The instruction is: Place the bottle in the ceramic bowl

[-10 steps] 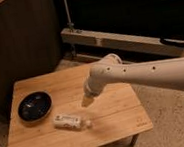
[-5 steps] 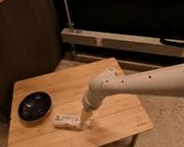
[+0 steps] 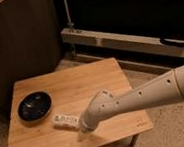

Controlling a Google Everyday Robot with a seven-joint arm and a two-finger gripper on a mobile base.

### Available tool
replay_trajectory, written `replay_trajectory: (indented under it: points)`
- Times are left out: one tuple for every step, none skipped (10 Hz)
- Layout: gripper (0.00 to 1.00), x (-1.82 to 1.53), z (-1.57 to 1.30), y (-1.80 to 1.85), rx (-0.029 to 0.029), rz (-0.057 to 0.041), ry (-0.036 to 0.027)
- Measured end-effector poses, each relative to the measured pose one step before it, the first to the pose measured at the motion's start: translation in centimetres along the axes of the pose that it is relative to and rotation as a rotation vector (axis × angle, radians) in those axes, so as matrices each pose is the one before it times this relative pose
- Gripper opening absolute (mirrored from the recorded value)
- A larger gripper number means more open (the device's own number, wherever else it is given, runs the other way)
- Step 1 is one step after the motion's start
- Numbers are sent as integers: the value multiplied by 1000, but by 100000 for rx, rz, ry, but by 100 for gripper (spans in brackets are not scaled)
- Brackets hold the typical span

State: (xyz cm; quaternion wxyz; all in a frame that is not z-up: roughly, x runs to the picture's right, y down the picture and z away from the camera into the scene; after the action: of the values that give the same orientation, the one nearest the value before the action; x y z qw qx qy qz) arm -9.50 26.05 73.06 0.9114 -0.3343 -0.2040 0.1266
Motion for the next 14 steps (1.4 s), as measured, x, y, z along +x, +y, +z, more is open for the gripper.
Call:
replay_trajectory:
  points:
    - [65, -95, 33, -286, 530, -179, -452]
    - [65, -161, -58, -417, 727, -805, -563]
    - [65, -150, -208, -400, 834, -603, -673]
    - [65, -495, -682, -731, 1611, -1380, -1472]
    - [65, -177, -295, -330, 558, -577, -552]
    - [65, -215, -225, -344, 609, -663, -522]
    - [65, -97, -9, -343, 350, -425, -295]
    - [65, -62, 314, -317, 166, -862, 95]
    - [65, 34, 507, -186, 64, -364, 121]
    - [65, 63, 962, -295, -158, -444, 136]
    - [65, 3, 757, -299, -112, -347, -105]
    - [65, 29, 532, -317, 78, -241, -42]
    - [65, 55, 405, -258, 111, -15, -19]
    - [62, 6, 709, -315, -211, 144, -30]
